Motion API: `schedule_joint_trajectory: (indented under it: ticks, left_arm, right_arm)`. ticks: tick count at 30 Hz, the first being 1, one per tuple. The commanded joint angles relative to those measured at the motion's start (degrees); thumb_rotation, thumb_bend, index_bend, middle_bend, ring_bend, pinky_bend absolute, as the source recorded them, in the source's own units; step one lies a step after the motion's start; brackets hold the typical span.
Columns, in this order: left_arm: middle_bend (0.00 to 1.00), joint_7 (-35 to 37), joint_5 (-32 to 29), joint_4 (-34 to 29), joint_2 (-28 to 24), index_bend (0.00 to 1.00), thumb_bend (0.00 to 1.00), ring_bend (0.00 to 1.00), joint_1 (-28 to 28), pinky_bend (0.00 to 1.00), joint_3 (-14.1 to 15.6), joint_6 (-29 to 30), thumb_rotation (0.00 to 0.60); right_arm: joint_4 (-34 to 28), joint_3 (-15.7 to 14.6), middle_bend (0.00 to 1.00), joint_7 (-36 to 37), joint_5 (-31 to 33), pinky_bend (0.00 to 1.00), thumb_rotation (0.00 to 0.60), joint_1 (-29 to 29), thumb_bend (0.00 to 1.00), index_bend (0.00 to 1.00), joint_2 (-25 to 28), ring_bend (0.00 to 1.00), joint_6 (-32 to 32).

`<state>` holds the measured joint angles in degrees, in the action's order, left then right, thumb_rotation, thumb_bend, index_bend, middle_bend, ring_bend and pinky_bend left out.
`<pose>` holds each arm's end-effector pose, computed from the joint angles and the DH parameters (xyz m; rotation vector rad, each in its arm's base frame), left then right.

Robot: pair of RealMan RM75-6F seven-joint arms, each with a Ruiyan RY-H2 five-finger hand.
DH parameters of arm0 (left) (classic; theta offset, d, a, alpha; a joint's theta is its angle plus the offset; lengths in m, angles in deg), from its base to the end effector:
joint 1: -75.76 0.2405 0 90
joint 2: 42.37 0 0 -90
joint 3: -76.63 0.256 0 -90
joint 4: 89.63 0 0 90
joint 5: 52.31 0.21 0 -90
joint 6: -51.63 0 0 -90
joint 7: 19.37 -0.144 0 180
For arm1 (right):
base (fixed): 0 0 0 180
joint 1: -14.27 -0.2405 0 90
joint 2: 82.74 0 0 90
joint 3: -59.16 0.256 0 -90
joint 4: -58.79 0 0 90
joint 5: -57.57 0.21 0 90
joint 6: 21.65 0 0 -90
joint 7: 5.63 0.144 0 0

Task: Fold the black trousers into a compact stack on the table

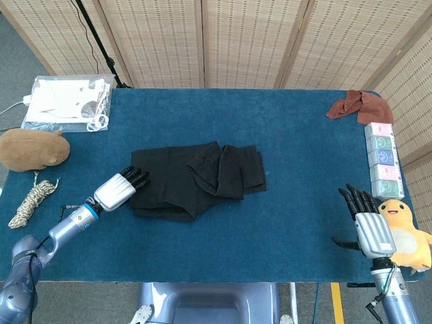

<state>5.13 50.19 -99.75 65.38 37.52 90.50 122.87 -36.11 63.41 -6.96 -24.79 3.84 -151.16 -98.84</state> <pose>-0.2825 0.3646 -0.0118 -2.2150 -0.3102 -0.7544 -0.2876 -0.2124 0.1185 1.4394 -1.0359 0.9540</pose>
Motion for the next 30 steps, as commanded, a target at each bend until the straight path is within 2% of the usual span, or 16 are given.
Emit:
schedule_joint_trajectory:
  ticks: [1,4,8,10,18,21,26,30]
  left_arm:
    - [0.15,-0.4,-0.1,0.1,0.2,0.20,0.31,0.14,0.0,0.17,-0.1,-0.1,0.600]
    - [0.15,-1.0,-0.4,0.3,0.6,0.20,0.32,0.15,-0.1,0.17,-0.5,-0.3,0.600]
    - [0.17,-1.6,-1.6,-0.3,1.4,0.22,0.48,0.18,-0.3,0.19,-1.5,-2.1,0.600]
    - [0.19,-2.6,-1.6,-0.2,1.6,0.23,0.50,0.20,-0.5,0.19,-1.7,-2.0,0.600]
    - [0.26,-4.7,-1.9,0.0,2.3,0.28,0.51,0.29,-0.8,0.22,-2.0,-1.8,0.600]
    - [0.30,-6.2,-2.3,0.3,3.1,0.32,0.55,0.32,-1.0,0.26,-2.6,-0.9,0.600]
    - [0.46,-8.1,-2.7,0.9,3.7,0.49,0.76,0.47,-1.3,0.39,-3.4,1.9,0.600]
    - [0.51,-8.1,-3.4,0.9,3.4,0.54,0.87,0.51,-2.3,0.42,-4.3,3.8,0.600]
  right_arm:
    - [-0.1,0.0,0.00,-0.1,-0.2,0.00,0.600,0.1,0.03,0.00,0.0,0.00,-0.2]
    - [-0.1,-0.1,0.00,-0.1,-0.4,0.00,0.600,0.1,0.03,0.00,0.0,0.00,-0.4]
    - [-0.3,-0.2,0.00,0.0,-0.7,0.00,0.600,0.2,0.03,0.00,0.1,0.00,-0.6]
    - [-0.4,-0.3,0.00,0.0,-0.9,0.00,0.600,0.2,0.03,0.00,0.2,0.00,-0.7]
    - [-0.7,-0.4,0.00,0.1,-1.5,0.00,0.600,0.4,0.03,0.00,0.3,0.00,-1.3]
    - [-0.8,-0.5,0.00,0.3,-1.7,0.00,0.600,0.4,0.03,0.00,0.4,0.00,-1.3]
    - [-0.8,-0.5,0.00,0.5,-1.9,0.00,0.600,0.5,0.03,0.00,0.6,0.00,-1.4]
    - [-1.0,-0.6,0.00,0.6,-2.1,0.00,0.600,0.6,0.03,0.00,0.7,0.00,-1.7]
